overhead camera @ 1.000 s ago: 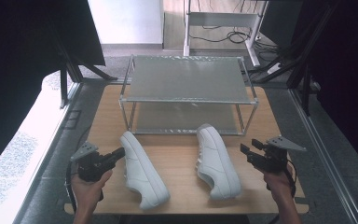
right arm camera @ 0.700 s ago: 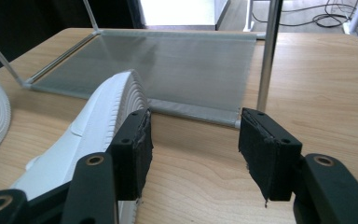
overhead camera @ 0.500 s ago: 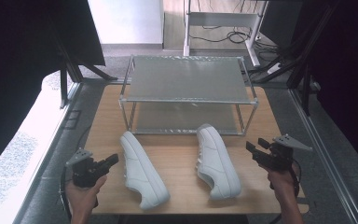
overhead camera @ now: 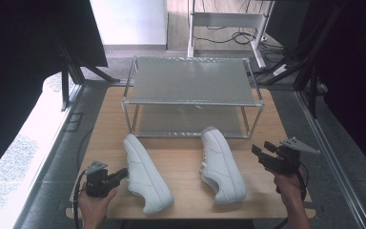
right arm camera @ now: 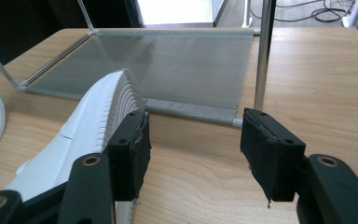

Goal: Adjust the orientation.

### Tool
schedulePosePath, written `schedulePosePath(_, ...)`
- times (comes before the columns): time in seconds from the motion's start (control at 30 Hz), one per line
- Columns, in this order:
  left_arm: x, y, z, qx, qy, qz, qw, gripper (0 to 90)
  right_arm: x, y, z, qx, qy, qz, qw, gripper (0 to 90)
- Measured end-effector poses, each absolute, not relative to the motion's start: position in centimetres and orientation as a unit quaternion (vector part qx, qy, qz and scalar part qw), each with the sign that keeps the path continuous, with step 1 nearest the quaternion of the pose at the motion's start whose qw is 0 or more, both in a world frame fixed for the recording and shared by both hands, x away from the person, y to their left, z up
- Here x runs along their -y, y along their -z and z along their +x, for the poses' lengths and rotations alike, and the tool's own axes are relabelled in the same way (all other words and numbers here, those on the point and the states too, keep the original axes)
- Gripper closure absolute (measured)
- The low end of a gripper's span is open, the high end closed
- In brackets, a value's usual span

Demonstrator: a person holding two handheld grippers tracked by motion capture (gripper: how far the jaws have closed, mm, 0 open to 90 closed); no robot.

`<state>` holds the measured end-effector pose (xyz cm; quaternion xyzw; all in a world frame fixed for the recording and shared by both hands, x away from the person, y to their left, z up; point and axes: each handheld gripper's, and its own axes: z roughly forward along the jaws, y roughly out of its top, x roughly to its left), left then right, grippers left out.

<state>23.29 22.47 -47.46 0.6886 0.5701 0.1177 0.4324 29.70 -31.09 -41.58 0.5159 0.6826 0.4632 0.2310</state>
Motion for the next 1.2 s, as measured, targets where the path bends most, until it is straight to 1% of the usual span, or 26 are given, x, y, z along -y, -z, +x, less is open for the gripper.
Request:
schedulePosePath(0.13,-22.2,47.2,23.3,-0.562,-0.119,0.690,0.440,90.0,30.9,41.7,29.8,-0.684,-0.461,0.515,0.232,43.1)
schedulePosePath(0.23,-21.7,47.0,23.3,-0.555,-0.135,0.699,0.431,90.0,31.0,41.6,29.6,-0.684,-0.471,0.504,0.237,42.8)
schedulePosePath(0.53,-21.7,46.0,23.7,-0.547,-0.132,0.697,0.444,90.0,31.3,41.8,29.6,-0.682,-0.474,0.505,0.237,42.5)
schedulePosePath(0.7,-20.9,45.5,24.1,-0.538,-0.138,0.704,0.443,90.0,31.3,41.8,29.5,-0.684,-0.487,0.486,0.243,41.9)
schedulePosePath(1.03,-19.8,44.7,25.3,-0.527,-0.137,0.709,0.447,90.0,31.6,41.9,29.4,-0.678,-0.486,0.494,0.247,42.0)
schedulePosePath(1.2,-18.0,44.0,26.6,-0.518,-0.136,0.710,0.456,90.0,31.7,41.9,29.4,-0.678,-0.486,0.492,0.249,41.9)
